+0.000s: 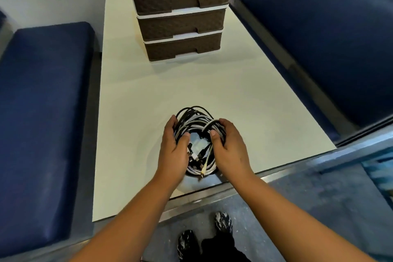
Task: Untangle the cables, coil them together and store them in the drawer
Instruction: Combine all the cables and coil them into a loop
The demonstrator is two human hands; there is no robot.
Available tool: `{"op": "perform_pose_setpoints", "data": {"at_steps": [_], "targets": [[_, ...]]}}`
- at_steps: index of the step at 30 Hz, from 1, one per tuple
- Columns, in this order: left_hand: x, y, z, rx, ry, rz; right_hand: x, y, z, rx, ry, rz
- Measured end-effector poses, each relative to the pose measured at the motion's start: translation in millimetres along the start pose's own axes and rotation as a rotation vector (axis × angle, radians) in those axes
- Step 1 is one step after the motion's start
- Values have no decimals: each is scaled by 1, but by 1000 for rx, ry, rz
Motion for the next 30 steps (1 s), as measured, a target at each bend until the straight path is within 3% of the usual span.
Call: {"op": "perform_pose_setpoints", "data": {"at_steps": [11, 18, 21, 23, 25, 28, 30], "targets": [[-13, 35, -24, -57, -39, 70, -20, -18, -46, 60, 16, 50], [-14, 42, -18, -176, -77, 134, -18, -18, -76, 255, -68, 54], [-14, 19, -17, -304, -104, 183, -24, -49, -90, 181, -20, -40], [-31, -4, -18, -402, -29, 98, -34, -83, -93, 43, 29, -109], [-56, -17, -20, -443, 85, -34, -45, -102, -90, 20, 78, -102], [-91, -8, -13, -439, 230, -312, -55, -97, -82, 169, 92, -3], [-102, 14, 2, -348, 245, -432, -57, -85, -74, 271, 84, 19]]}}
Point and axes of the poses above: each hand's wrist, its own z-axis away from the middle knuckle, its own y-axis out of the palm, x = y × z, the point moved 10 cm from there along -z, towards the middle knuckle, and after that the axes turned 8 degrees about -y, right-handed, at the moved point
